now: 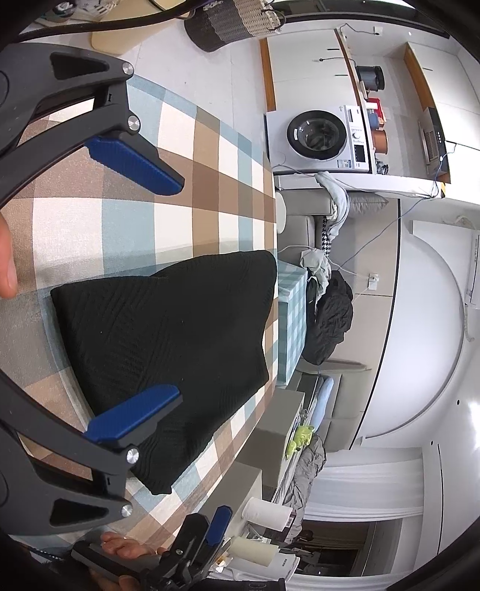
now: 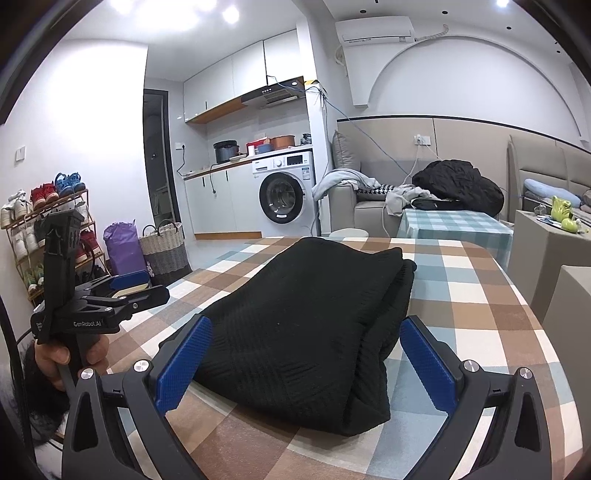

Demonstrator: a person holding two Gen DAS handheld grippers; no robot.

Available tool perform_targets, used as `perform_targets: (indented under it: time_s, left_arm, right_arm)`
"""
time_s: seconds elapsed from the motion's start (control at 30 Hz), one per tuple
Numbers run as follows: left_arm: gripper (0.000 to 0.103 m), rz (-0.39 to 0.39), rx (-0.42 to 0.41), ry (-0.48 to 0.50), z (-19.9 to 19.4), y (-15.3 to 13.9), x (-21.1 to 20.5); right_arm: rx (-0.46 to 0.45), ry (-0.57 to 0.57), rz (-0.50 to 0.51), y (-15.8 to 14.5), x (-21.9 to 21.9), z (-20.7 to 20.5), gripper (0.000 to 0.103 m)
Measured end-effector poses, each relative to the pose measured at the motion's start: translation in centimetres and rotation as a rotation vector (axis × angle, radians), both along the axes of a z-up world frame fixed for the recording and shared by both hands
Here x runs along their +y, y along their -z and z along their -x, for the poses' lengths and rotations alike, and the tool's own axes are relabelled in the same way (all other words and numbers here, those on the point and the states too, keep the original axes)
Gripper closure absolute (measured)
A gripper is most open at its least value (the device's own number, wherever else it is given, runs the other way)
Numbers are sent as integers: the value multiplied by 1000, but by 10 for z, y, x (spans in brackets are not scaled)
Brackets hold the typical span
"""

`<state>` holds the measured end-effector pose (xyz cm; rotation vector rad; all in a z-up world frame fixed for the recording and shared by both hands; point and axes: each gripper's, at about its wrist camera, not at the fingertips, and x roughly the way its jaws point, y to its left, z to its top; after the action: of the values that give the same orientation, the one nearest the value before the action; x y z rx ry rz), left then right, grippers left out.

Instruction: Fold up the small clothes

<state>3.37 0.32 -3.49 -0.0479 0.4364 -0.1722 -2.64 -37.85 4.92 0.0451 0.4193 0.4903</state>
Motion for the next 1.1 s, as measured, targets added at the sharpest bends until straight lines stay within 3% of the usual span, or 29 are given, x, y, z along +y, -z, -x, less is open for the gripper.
perform_targets:
  time_s: [1.1]
  left_arm:
    - [1, 3, -1, 3, -2, 2, 0]
  right_arm:
    - [-1, -6, 6, 2, 1, 0, 0]
